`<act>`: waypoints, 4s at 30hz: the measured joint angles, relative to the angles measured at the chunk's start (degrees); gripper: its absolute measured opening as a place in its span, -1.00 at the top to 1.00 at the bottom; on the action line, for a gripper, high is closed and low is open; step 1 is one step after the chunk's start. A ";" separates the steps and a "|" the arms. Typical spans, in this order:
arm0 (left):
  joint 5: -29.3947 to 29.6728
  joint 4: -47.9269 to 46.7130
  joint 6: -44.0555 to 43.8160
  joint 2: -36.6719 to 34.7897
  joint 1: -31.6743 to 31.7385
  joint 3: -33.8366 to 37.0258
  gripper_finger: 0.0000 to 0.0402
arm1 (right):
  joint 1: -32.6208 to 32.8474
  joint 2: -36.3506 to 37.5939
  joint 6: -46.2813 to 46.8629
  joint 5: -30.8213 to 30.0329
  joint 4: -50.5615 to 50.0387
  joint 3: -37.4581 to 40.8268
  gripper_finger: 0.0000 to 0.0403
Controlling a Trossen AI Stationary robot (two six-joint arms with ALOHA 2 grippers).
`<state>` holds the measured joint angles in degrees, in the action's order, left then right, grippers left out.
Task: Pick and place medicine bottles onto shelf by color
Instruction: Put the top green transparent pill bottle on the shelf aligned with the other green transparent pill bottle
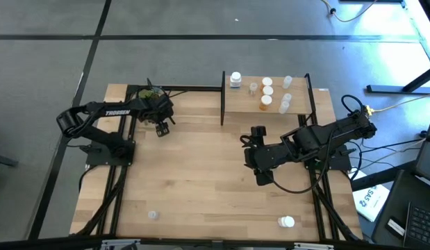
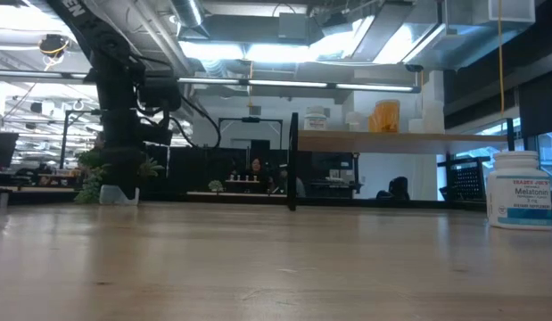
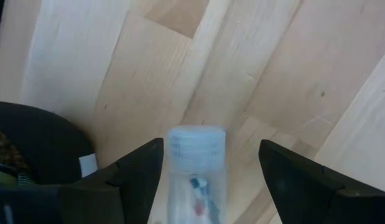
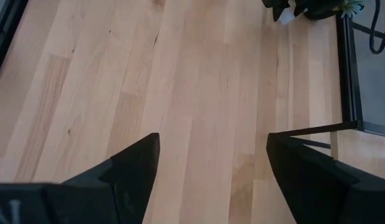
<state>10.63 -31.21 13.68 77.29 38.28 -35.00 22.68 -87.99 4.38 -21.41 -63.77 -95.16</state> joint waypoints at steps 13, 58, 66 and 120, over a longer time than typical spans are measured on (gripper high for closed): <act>0.40 1.03 3.22 -0.04 0.85 2.03 -0.29 | 0.00 -0.02 -0.07 0.02 -0.31 0.00 -0.47; 4.53 3.44 1.43 -0.04 0.59 2.05 -0.29 | 0.01 -0.02 -0.08 0.04 -0.35 0.00 -0.47; 4.92 2.99 -4.60 -0.04 0.59 2.05 -0.29 | 0.01 -0.02 -0.02 0.33 -0.35 0.00 -0.47; 6.31 5.76 -12.05 4.21 -0.40 1.96 -0.10 | 0.00 -0.02 -0.02 0.61 -0.35 0.00 -0.47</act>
<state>16.94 -25.45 1.63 81.50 37.88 -33.04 22.68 -88.01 4.36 -20.80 -64.12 -95.15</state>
